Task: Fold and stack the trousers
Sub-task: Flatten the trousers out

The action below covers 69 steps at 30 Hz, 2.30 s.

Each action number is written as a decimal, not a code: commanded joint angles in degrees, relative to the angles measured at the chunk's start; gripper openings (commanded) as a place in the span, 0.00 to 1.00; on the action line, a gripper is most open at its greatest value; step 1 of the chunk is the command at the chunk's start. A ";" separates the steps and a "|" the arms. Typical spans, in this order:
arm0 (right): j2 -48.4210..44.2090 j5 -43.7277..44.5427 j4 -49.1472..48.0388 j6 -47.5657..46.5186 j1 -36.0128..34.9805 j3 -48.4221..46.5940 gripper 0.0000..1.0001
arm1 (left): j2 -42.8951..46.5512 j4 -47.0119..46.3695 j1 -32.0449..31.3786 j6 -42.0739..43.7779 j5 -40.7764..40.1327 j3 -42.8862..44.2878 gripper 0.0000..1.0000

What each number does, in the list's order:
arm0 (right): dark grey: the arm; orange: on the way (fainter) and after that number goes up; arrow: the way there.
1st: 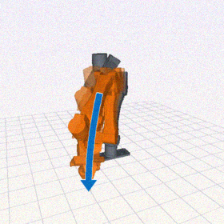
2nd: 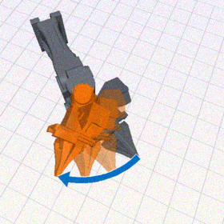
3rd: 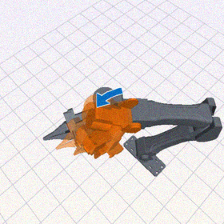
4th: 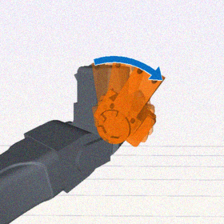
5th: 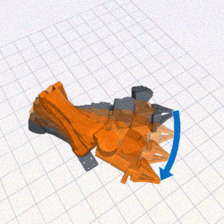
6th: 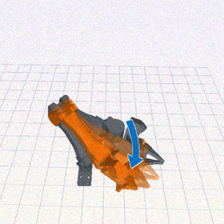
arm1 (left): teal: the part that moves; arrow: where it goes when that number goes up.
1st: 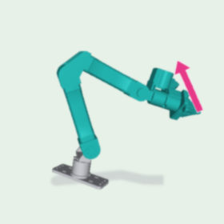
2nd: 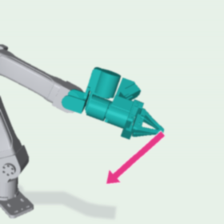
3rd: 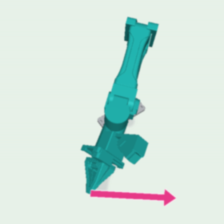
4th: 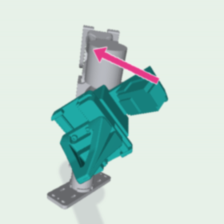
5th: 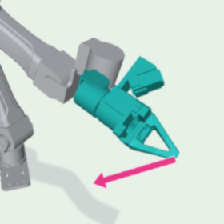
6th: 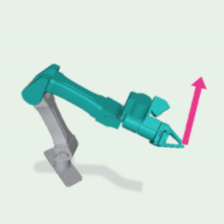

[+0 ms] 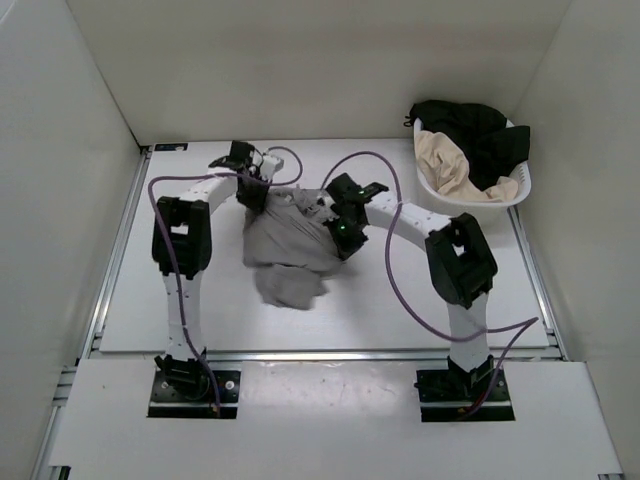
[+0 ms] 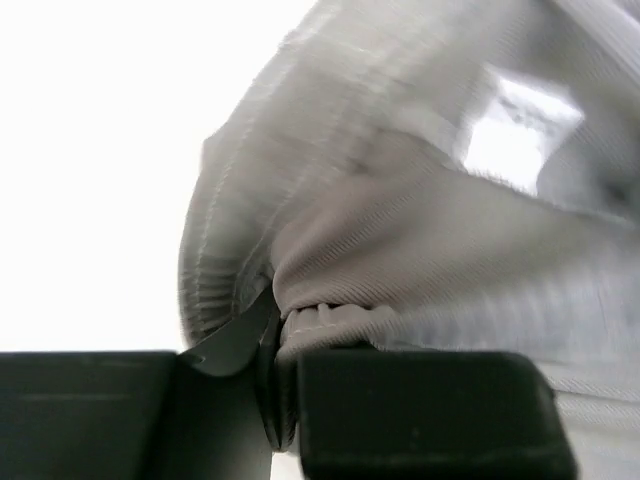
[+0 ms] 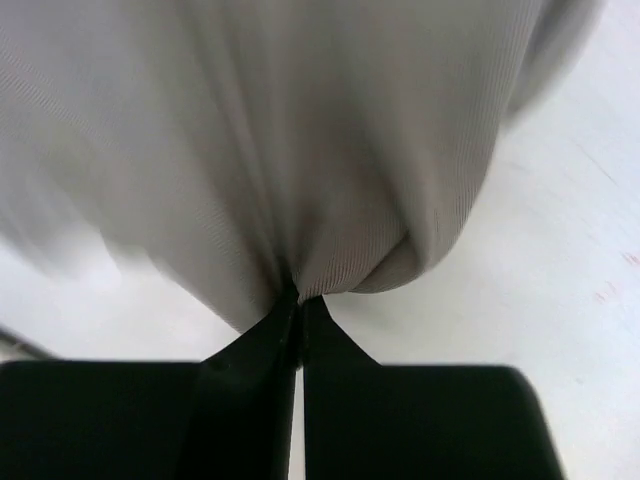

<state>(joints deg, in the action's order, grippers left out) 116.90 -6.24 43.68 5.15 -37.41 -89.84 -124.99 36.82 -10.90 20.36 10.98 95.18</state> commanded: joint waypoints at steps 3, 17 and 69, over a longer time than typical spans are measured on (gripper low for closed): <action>-1.79 5.59 7.10 -7.78 -11.19 -11.90 0.59 | -13.52 -3.68 -1.67 10.03 -1.34 32.05 0.50; 4.17 7.38 -3.56 16.03 5.94 -25.96 0.89 | 22.92 3.76 5.87 9.09 -6.85 -0.31 1.00; -24.79 10.99 11.69 22.98 13.33 -21.58 0.00 | 13.99 17.42 26.63 20.16 -14.31 26.81 0.14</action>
<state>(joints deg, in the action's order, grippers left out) 97.78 3.38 54.98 28.32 -24.32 -102.50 -110.21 53.08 15.55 39.27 1.61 119.55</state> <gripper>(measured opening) 0.091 0.164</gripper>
